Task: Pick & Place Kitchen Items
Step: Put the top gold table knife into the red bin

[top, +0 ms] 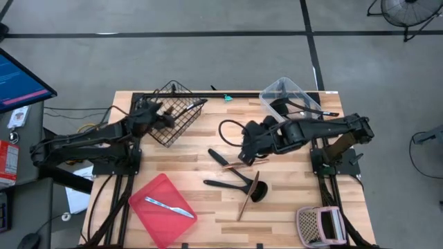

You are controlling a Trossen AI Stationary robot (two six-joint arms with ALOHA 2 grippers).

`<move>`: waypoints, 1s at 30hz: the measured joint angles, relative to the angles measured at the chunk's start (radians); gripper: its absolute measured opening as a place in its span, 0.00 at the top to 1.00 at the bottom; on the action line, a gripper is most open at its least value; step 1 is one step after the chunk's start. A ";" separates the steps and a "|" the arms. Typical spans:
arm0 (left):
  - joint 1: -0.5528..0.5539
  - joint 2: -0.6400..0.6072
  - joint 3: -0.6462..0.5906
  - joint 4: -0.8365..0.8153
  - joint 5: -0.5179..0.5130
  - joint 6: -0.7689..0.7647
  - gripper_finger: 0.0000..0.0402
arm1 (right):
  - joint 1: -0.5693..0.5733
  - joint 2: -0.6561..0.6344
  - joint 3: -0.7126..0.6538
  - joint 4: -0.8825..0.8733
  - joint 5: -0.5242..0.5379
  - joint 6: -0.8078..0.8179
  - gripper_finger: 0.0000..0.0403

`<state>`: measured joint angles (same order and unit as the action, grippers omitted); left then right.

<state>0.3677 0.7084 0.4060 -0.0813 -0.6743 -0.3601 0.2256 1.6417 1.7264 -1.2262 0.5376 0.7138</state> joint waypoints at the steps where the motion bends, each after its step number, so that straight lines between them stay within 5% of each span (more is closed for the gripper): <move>1: -0.004 -0.004 0.014 0.000 0.044 0.025 0.37 | 0.000 0.000 0.000 -0.030 -0.013 0.027 0.38; 6: -0.034 -0.007 0.072 -0.001 0.192 0.048 0.40 | 0.021 -0.003 -0.031 -0.086 -0.033 0.088 0.38; 10: -0.067 -0.007 0.111 0.001 0.289 0.049 0.41 | 0.019 0.001 -0.185 -0.021 -0.105 0.024 0.38; 16: -0.131 -0.021 0.163 0.014 0.403 0.056 0.41 | -0.045 0.001 -0.472 0.293 -0.329 -0.190 0.38; 30: -0.207 -0.136 0.184 0.024 0.413 0.094 0.41 | -0.118 0.000 -0.684 0.620 -0.383 -0.580 0.38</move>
<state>0.1604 0.5727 0.5903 -0.0574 -0.2615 -0.2659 0.1073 1.6421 1.0422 -0.6065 0.1547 0.1343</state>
